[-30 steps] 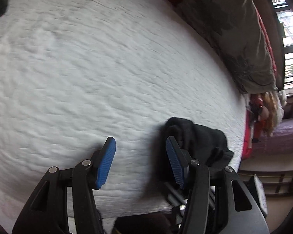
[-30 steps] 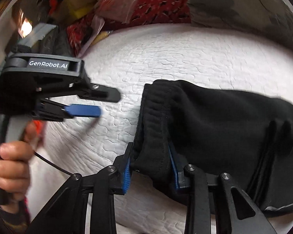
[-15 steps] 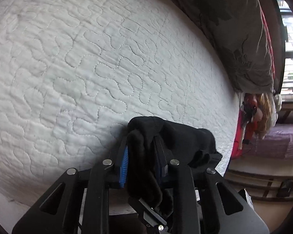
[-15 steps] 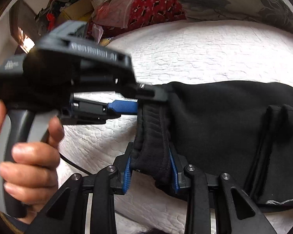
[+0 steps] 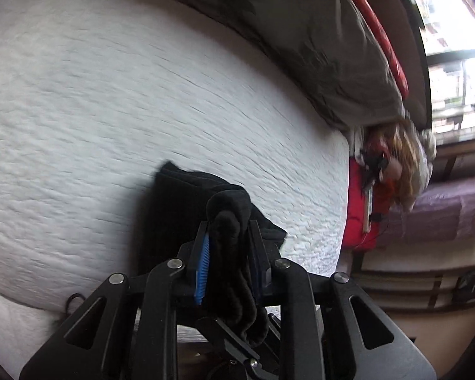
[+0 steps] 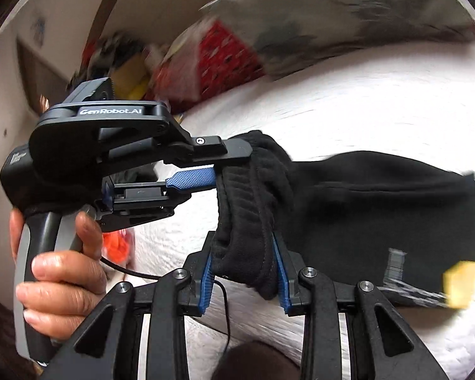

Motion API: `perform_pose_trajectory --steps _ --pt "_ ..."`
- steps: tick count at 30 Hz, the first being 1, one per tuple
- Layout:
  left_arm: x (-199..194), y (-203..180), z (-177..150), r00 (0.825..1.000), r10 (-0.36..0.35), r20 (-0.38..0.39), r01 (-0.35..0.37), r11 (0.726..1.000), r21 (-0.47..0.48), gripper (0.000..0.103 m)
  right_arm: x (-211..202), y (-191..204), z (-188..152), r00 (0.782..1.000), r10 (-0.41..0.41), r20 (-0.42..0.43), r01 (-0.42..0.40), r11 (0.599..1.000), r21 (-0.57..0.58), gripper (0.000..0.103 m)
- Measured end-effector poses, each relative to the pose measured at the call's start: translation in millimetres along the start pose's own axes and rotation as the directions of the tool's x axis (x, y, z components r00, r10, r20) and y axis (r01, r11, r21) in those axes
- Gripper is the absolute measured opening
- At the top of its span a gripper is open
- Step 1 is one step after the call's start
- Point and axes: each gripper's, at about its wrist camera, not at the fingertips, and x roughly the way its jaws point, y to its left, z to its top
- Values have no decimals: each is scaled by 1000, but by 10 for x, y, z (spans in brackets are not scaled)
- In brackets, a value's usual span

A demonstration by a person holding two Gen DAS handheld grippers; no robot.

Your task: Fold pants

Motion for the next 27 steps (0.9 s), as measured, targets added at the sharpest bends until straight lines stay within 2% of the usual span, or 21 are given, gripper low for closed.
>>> perform_pose_trajectory --steps 4,7,10,11,14,16,17,18,19,20,22,24,27 --pt "583 -453 -117 995 78 -67 -73 995 75 19 -291 -587 1 999 -23 27 19 992 123 33" --pt "1034 -623 -229 980 159 -120 -147 983 108 19 -394 -1055 -46 999 -35 23 28 969 244 33" --pt "1162 -684 -335 976 166 -141 -149 981 121 21 -448 -1416 -109 999 -33 17 25 942 335 33" --pt "1142 -706 -365 976 162 -142 -145 982 123 23 -455 -1500 -126 1000 -17 17 10 933 359 36" --pt "958 -669 -416 981 107 -162 -93 991 92 24 -497 -1706 -119 998 49 30 -57 904 423 34" --pt "696 -568 -448 992 33 -123 -27 999 45 24 -541 -1736 -90 997 72 25 -75 903 423 34" --pt "502 -471 -481 997 3 -81 -1 1000 24 27 -585 -1741 -63 997 76 29 -81 906 415 37" --pt "301 -344 -532 999 -25 -34 25 1000 0 40 -651 -1744 -25 996 72 44 -84 910 405 37" --pt "163 -229 -584 999 -32 7 32 999 -31 48 -717 -1747 26 995 70 67 -91 916 390 37" --pt "38 -99 -665 999 -18 50 21 997 -70 58 -760 -1745 75 994 71 83 -97 922 374 38" --pt "-104 150 -848 995 6 96 7 991 -132 58 -771 -1711 239 993 71 96 -99 939 328 45" --pt "-111 372 -990 995 -39 97 58 977 -206 58 -678 -1645 407 995 75 71 -93 952 292 53" --pt "44 537 -1132 992 -96 79 115 948 -296 58 -480 -1515 570 995 100 19 -102 964 247 57"
